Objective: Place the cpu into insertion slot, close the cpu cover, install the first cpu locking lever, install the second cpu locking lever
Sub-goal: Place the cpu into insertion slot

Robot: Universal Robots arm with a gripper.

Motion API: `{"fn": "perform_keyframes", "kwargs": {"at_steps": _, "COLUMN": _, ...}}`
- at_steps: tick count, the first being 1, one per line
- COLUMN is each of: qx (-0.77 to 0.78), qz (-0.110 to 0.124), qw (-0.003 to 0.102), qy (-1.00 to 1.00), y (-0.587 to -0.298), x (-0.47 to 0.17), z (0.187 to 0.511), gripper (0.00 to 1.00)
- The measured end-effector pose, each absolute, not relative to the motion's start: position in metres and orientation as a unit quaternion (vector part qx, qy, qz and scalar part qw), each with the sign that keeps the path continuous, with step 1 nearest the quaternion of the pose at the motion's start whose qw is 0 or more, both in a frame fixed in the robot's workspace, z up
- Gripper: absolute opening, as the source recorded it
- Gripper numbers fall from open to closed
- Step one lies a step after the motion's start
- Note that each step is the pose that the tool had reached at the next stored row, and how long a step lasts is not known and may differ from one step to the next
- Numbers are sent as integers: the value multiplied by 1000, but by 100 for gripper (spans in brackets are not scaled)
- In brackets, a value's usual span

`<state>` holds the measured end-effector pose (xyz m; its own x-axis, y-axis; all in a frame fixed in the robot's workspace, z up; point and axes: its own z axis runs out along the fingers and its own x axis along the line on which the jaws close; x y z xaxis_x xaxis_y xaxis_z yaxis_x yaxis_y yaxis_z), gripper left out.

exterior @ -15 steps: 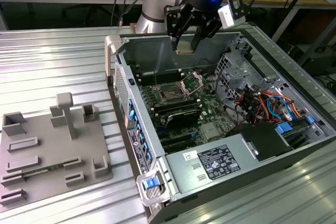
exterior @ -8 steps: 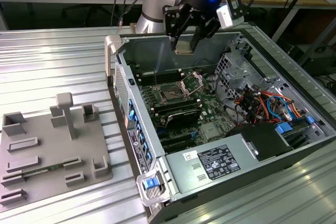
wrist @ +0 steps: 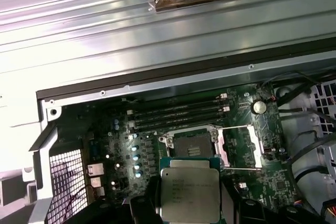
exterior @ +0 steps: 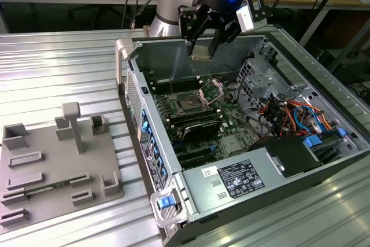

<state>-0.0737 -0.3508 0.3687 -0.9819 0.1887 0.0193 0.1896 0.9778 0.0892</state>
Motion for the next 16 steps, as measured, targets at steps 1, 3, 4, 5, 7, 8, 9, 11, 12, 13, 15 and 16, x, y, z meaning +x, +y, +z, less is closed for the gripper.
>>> {"fn": "perform_keyframes", "kwargs": {"at_steps": 1, "qx": -101, "qz": -45, "qw": 5, "qy": -994, "y": -351, "x": -74, "z": 369, "gripper": 55}}
{"fn": "perform_keyframes", "kwargs": {"at_steps": 3, "qx": -117, "qz": -46, "qw": 4, "qy": -992, "y": -351, "x": -74, "z": 368, "gripper": 55}}
{"fn": "perform_keyframes", "kwargs": {"at_steps": 4, "qx": -124, "qz": -46, "qw": 4, "qy": -991, "y": -351, "x": -74, "z": 368, "gripper": 55}}
{"fn": "perform_keyframes", "kwargs": {"at_steps": 5, "qx": -126, "qz": -46, "qw": 4, "qy": -991, "y": -351, "x": -74, "z": 368, "gripper": 55}}
{"fn": "perform_keyframes", "kwargs": {"at_steps": 7, "qx": -130, "qz": -46, "qw": 4, "qy": -990, "y": -351, "x": -74, "z": 368, "gripper": 55}}
{"fn": "perform_keyframes", "kwargs": {"at_steps": 8, "qx": -132, "qz": -46, "qw": 4, "qy": -990, "y": -351, "x": -74, "z": 368, "gripper": 55}}
{"fn": "perform_keyframes", "kwargs": {"at_steps": 9, "qx": -135, "qz": -46, "qw": 4, "qy": -990, "y": -351, "x": -74, "z": 368, "gripper": 55}}
{"fn": "perform_keyframes", "kwargs": {"at_steps": 11, "qx": -140, "qz": -46, "qw": 3, "qy": -989, "y": -351, "x": -74, "z": 368, "gripper": 55}}
{"fn": "perform_keyframes", "kwargs": {"at_steps": 12, "qx": -141, "qz": -46, "qw": 3, "qy": -989, "y": -351, "x": -74, "z": 368, "gripper": 55}}
{"fn": "perform_keyframes", "kwargs": {"at_steps": 13, "qx": -141, "qz": -46, "qw": 3, "qy": -989, "y": -351, "x": -74, "z": 368, "gripper": 55}}
{"fn": "perform_keyframes", "kwargs": {"at_steps": 15, "qx": -141, "qz": -46, "qw": 3, "qy": -989, "y": -351, "x": -74, "z": 368, "gripper": 55}}
{"fn": "perform_keyframes", "kwargs": {"at_steps": 16, "qx": -141, "qz": -46, "qw": 3, "qy": -989, "y": -351, "x": -74, "z": 368, "gripper": 55}}
